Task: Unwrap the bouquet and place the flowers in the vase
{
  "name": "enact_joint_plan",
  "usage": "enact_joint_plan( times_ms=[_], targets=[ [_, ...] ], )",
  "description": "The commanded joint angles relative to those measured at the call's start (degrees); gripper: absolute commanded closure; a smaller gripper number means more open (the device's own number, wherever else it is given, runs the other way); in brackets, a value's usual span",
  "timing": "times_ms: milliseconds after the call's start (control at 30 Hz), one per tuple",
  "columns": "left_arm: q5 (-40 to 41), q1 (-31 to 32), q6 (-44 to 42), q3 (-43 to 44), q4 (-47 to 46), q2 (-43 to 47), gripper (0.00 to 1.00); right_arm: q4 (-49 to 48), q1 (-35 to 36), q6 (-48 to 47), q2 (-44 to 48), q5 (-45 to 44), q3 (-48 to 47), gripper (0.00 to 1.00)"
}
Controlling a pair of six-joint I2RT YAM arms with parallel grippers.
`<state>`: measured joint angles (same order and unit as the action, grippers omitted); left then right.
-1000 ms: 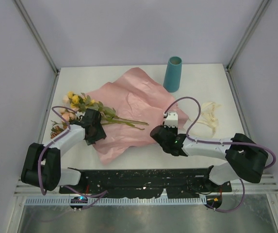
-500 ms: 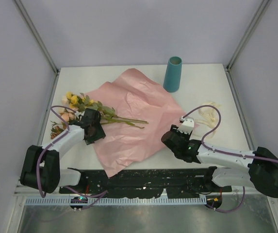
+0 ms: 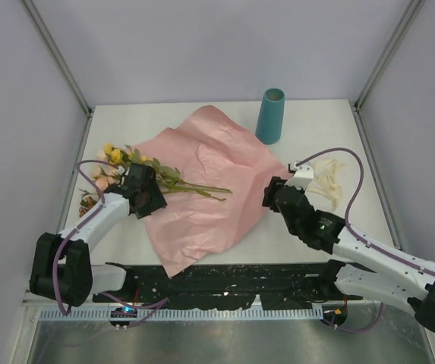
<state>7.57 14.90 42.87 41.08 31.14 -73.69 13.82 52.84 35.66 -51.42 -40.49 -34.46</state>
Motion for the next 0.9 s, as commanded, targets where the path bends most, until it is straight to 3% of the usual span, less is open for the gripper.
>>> enact_joint_plan(
  times_ms=[0,133,333,633,867],
  targets=[
    [-5.46,0.75,-1.74,4.27,-1.96,2.59,0.42,0.41,-13.41,-5.78,1.05,4.17,-4.48,0.39],
    [-5.90,3.99,-2.18,5.06,-2.83,2.76,0.42,3.93,-27.66,-2.36,4.48,8.75,-6.23,0.37],
    [-6.96,7.34,-1.65,6.11,-4.60,-2.85,0.43,4.19,-39.99,2.03,0.72,18.16,-5.89,0.36],
    [-0.73,8.92,-1.83,6.47,-1.52,-8.14,0.43,7.98,-53.79,13.12,-19.57,23.61,-9.83,0.35],
    [4.12,8.57,-1.65,7.08,0.77,-9.98,0.42,6.92,-56.97,15.40,-29.87,23.18,-14.23,0.37]
  ],
)
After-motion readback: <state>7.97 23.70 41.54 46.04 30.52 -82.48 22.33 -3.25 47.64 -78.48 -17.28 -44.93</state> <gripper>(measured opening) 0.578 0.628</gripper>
